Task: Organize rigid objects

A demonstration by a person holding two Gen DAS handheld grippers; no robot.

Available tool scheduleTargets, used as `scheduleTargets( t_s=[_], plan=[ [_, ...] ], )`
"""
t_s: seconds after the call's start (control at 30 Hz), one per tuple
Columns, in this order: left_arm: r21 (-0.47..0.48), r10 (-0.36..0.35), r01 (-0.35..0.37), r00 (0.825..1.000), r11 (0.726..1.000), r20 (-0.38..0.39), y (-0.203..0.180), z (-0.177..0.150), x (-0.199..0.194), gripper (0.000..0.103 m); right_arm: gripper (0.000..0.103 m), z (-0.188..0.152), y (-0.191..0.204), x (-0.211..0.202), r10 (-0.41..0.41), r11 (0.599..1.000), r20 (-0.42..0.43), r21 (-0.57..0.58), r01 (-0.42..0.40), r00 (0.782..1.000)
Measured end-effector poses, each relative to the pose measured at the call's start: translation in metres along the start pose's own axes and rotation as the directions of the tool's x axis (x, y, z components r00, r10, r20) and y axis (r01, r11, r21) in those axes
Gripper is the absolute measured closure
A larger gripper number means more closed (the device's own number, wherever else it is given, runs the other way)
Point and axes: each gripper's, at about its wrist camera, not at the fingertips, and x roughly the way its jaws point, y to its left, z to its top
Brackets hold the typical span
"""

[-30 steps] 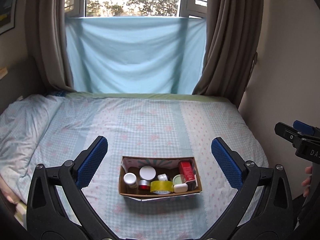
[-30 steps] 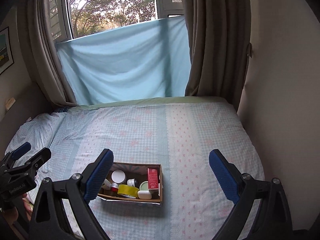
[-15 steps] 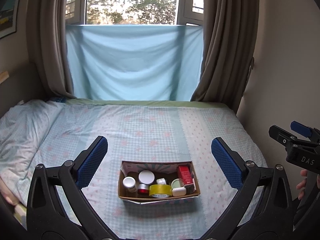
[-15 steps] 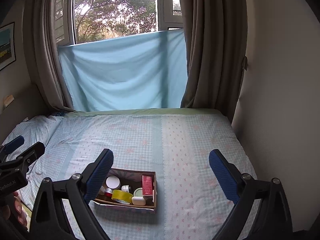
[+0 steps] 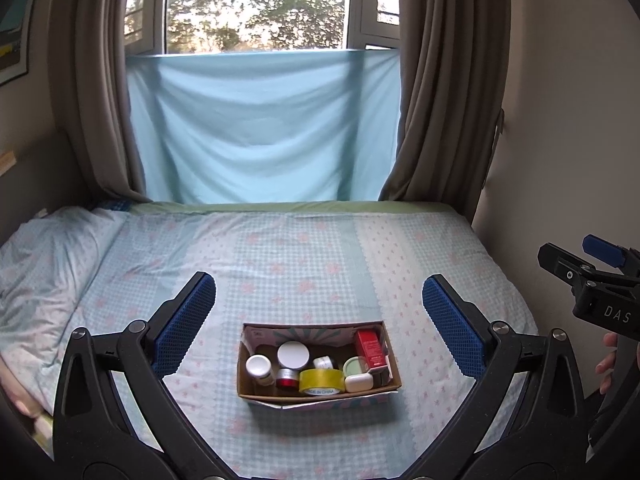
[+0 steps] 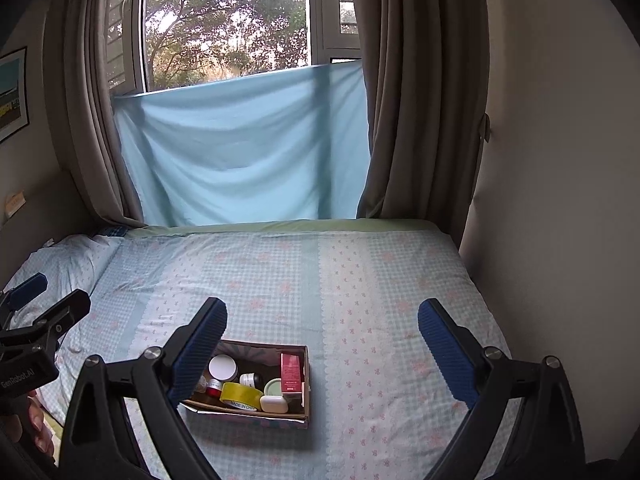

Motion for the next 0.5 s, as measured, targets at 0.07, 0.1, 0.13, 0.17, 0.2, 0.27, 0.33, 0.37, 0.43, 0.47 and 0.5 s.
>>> scheduleTargets(
  t_s=[0.07,0.1,0.13,0.17,0.2,0.27,0.33,0.37,0.43,0.47,0.5],
  plan=[
    [0.002,0.0,0.0,1.0,1.0,0.001,-0.0007,-0.0002,-0.0004,0.0,0.008,0.0,-0.0002,-0.0002,-0.001,1.0,-0.001,-0.001,0.001,1.0],
    [0.003,0.002,-0.002,1.0,1.0,0.002,-0.0014,-0.0004,-0.0005,0.0,0.008,0.0,-0.0005,-0.0001,-0.001,1.0,-0.001,-0.001,0.001,1.0],
    [0.005,0.002,-0.002,1.0,1.0,0.003,-0.0023,-0.0002,-0.0005,0.0,0.008,-0.0001,-0.0008,-0.0003,-0.001,1.0,-0.001,-0.002,0.001,1.0],
    [0.007,0.002,-0.002,1.0,1.0,0.003,-0.0031,-0.0004,-0.0005,0.0,0.008,-0.0001,-0.0014,-0.0007,-0.001,1.0,0.0,-0.003,0.001,1.0],
    [0.008,0.002,-0.002,1.0,1.0,0.004,-0.0037,-0.0007,-0.0005,0.0,0.008,0.0,-0.0011,-0.0005,-0.001,1.0,0.0,-0.002,0.001,1.0],
    [0.011,0.003,-0.003,1.0,1.0,0.006,-0.0048,-0.0011,-0.0006,0.0,0.008,-0.0002,-0.0019,-0.0005,-0.002,1.0,0.001,-0.002,0.002,1.0],
    [0.013,0.005,-0.005,1.0,1.0,0.007,-0.0064,-0.0009,-0.0011,0.0,0.008,-0.0001,-0.0026,-0.0009,-0.001,1.0,0.003,-0.003,0.001,1.0],
    [0.013,0.005,-0.006,1.0,1.0,0.008,-0.0066,-0.001,-0.0012,0.0,0.008,0.0001,-0.0031,-0.001,0.0,1.0,0.003,-0.004,0.0,1.0],
    [0.014,0.006,-0.006,1.0,1.0,0.011,-0.0076,-0.0004,-0.0017,0.0,0.008,0.0,-0.0038,-0.0009,0.0,1.0,0.005,-0.005,0.0,1.0],
    [0.015,0.008,-0.008,1.0,1.0,0.012,-0.008,-0.0004,-0.0022,0.0,0.008,-0.0001,-0.0041,-0.0008,0.001,1.0,0.004,-0.005,-0.001,1.0],
    [0.016,0.01,-0.01,1.0,1.0,0.013,-0.0085,-0.0006,-0.0026,0.0,0.008,-0.0002,-0.004,-0.0008,0.001,1.0,0.005,-0.005,-0.001,1.0]
  ],
)
